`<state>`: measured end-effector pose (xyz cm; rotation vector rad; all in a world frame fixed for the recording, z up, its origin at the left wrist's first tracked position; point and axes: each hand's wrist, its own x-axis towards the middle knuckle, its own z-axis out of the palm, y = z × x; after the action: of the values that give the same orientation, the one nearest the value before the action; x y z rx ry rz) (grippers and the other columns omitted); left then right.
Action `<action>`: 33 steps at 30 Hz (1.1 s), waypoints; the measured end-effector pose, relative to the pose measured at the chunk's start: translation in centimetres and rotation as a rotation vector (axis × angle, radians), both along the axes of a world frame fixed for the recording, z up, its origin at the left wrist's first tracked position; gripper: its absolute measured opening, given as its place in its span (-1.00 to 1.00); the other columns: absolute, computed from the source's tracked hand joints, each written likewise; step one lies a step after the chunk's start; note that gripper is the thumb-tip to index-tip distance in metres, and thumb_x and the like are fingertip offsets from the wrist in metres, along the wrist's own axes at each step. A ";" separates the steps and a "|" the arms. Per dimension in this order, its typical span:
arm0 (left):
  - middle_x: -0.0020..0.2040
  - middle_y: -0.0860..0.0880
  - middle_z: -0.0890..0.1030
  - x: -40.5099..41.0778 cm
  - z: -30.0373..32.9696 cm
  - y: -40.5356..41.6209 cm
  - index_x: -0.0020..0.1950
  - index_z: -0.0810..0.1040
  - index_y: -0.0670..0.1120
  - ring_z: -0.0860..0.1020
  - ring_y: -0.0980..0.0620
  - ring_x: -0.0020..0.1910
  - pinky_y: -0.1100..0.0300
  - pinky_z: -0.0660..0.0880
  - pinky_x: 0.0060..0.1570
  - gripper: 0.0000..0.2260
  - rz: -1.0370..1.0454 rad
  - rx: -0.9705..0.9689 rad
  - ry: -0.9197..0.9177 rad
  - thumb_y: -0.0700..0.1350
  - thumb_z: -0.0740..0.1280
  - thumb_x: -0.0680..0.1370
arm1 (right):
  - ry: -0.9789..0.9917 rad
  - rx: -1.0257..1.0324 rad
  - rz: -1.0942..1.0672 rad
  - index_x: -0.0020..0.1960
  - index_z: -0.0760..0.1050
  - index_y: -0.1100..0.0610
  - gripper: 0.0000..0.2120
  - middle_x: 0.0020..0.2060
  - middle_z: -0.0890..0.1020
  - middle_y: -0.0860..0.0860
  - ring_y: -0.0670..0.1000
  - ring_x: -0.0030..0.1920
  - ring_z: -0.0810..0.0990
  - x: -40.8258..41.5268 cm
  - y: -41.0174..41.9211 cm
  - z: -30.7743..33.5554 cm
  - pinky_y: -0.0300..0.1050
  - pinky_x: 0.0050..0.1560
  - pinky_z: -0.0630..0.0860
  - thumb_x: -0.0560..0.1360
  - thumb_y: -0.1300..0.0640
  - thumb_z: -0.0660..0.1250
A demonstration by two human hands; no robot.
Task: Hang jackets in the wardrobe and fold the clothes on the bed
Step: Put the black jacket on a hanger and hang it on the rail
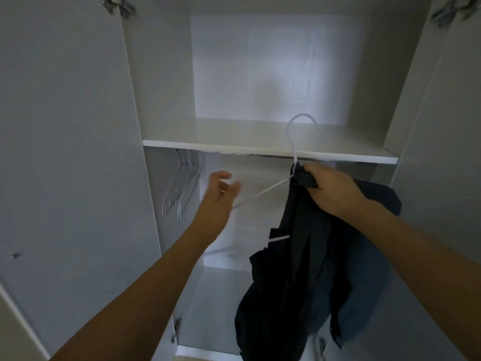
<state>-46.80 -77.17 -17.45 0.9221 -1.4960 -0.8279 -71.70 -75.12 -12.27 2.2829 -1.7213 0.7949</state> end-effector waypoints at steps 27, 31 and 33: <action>0.12 -0.23 0.64 -1.1 9.3 -5.7 0.18 0.59 -0.22 0.61 -0.19 0.04 -0.03 0.57 0.00 -0.67 -0.184 0.763 -0.469 -0.01 0.39 0.55 | 0.218 -0.026 -0.265 0.23 0.45 0.15 -0.71 0.11 0.56 0.13 0.21 -0.02 0.59 -4.6 2.0 -2.5 -0.10 -0.21 0.33 0.51 0.18 0.27; -0.04 -0.21 0.65 -3.1 11.7 -4.1 0.01 0.59 -0.23 0.61 -0.15 -0.13 0.06 0.56 -0.15 -0.76 -0.180 0.739 -0.522 -0.04 0.34 0.58 | 0.153 -0.128 -0.368 0.15 0.48 0.17 -0.77 0.03 0.56 0.16 0.23 -0.08 0.57 -4.7 1.8 -1.7 -0.09 -0.26 0.31 0.50 0.19 0.28; -0.14 -0.18 0.63 -2.9 12.2 -3.8 -0.08 0.55 -0.22 0.59 -0.13 -0.20 0.05 0.54 -0.20 -0.76 -0.136 0.730 -0.614 -0.04 0.33 0.60 | 0.138 -0.208 -0.417 0.08 0.48 0.19 -0.81 -0.03 0.57 0.17 0.25 -0.10 0.56 -4.9 2.1 -0.5 -0.09 -0.28 0.30 0.47 0.21 0.29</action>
<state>-49.65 -80.96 -5.29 1.7442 -1.8138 -1.3098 -76.59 -73.05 -12.78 1.7192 -1.8594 0.6728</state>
